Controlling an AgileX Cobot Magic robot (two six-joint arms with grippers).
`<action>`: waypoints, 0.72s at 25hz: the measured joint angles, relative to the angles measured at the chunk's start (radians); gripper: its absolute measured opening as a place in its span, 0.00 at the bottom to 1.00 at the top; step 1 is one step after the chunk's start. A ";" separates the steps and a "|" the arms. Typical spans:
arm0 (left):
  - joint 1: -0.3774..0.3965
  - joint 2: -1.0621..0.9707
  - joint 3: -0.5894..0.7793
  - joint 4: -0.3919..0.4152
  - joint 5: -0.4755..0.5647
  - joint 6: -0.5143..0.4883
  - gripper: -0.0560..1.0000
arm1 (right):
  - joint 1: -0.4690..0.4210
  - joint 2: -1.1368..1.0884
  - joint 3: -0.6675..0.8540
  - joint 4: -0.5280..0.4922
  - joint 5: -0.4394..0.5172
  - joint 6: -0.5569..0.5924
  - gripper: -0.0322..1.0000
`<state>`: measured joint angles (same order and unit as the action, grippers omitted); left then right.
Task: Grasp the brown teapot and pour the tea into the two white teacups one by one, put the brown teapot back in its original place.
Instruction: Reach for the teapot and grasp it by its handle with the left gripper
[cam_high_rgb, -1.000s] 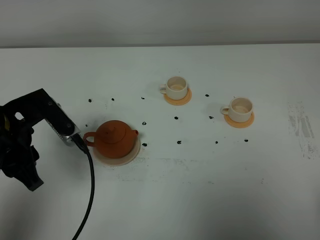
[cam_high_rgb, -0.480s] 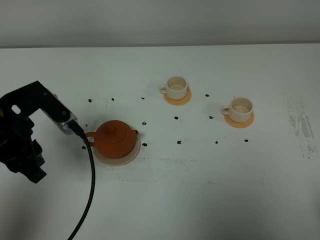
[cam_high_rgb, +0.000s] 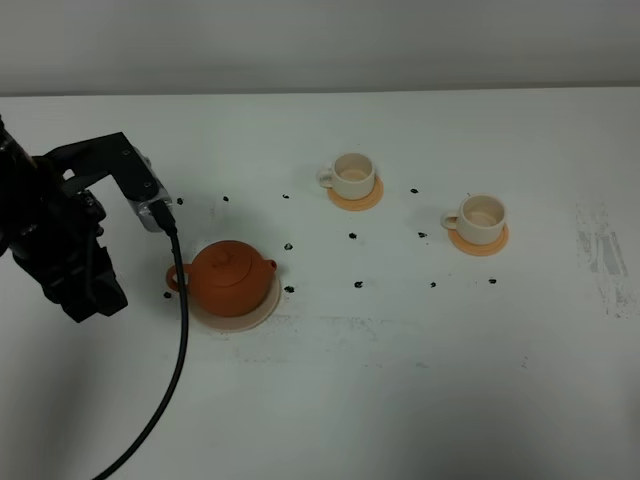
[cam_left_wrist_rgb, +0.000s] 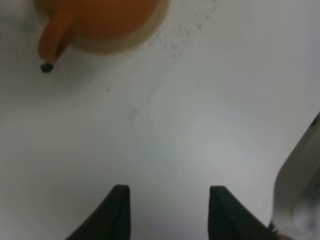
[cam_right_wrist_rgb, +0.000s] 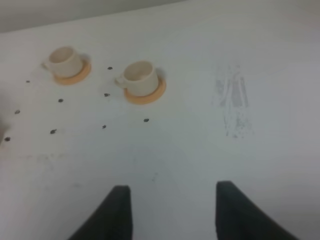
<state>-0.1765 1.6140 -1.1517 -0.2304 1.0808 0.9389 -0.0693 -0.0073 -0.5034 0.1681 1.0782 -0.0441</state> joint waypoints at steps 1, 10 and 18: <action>0.000 0.026 -0.019 0.014 0.000 0.051 0.43 | 0.000 0.000 0.000 0.000 0.000 0.000 0.42; 0.000 0.162 -0.116 0.058 -0.105 0.247 0.43 | 0.000 0.000 0.000 0.000 0.000 0.001 0.41; 0.000 0.203 -0.118 0.060 -0.178 0.521 0.43 | 0.000 0.000 0.000 0.000 0.000 0.001 0.41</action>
<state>-0.1765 1.8173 -1.2699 -0.1704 0.9026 1.4595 -0.0693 -0.0073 -0.5034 0.1681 1.0782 -0.0430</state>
